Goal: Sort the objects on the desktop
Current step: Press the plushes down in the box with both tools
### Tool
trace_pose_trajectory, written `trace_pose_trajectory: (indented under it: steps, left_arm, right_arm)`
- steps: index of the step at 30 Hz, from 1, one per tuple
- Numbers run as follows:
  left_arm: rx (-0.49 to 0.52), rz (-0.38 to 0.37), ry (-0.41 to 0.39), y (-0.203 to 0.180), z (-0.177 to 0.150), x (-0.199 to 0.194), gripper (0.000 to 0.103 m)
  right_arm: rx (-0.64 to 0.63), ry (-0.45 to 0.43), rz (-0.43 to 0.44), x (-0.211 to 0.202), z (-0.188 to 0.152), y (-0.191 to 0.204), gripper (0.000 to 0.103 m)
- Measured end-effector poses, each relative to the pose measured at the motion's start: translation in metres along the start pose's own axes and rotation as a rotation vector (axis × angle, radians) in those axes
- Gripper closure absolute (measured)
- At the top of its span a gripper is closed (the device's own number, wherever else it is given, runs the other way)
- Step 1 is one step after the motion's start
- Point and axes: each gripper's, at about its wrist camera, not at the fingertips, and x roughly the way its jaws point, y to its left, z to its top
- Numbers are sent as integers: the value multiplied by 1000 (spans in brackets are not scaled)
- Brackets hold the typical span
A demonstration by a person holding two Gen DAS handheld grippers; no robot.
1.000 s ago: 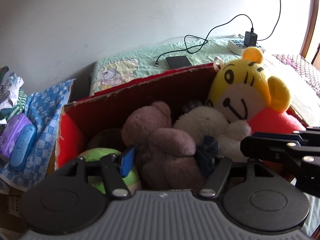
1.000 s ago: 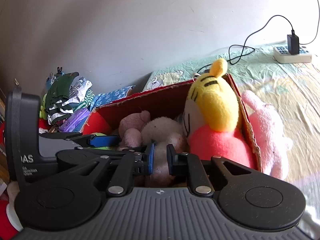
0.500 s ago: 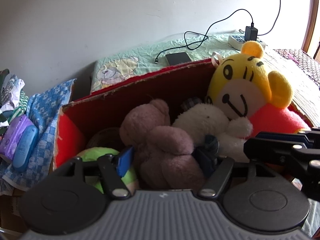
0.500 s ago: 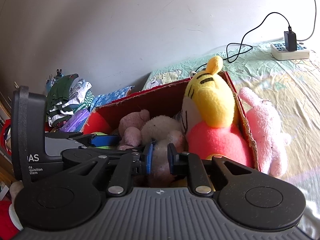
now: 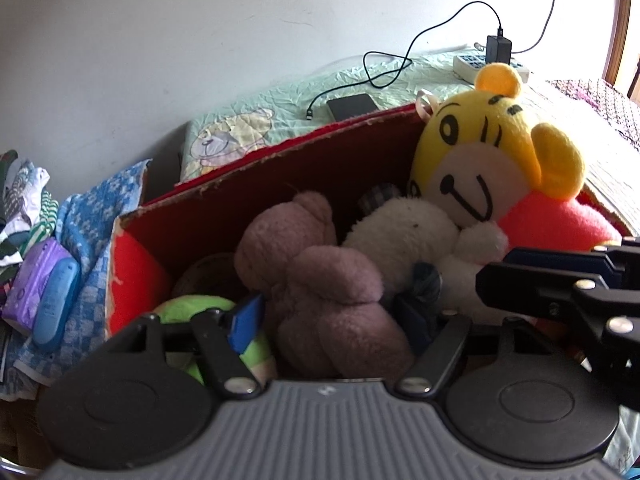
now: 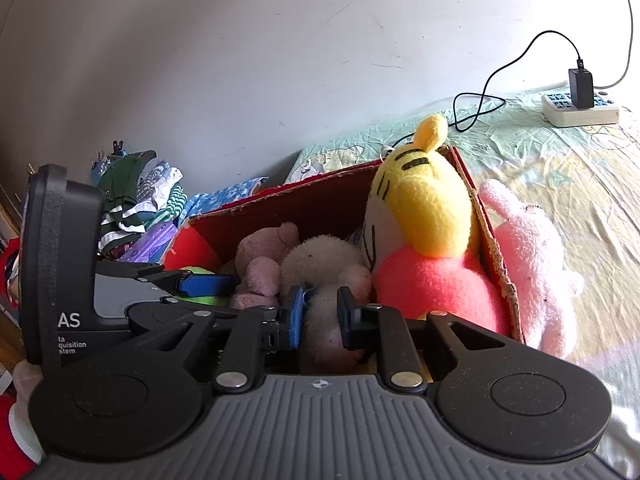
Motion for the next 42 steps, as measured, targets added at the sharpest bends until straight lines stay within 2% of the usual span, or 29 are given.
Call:
trace_pose_trajectory:
  steps: [12,26,32,42]
  left_arm:
    - [-15,-40,-17,9,-4,-5,28]
    - [-99,-96,-27,18,-14,-28,32]
    - [-137,-96,-2,17,-16,-28,30]
    - [-202,-73,92,11,-17,-15,28]
  right_arm:
    - [-40,20,4,0,0,2,83]
    - [-53,34,-20,5,2,2,85]
    - [-50,42,-7,5,3,-1,88]
    - [-67,55,55,1,3,-7,89]
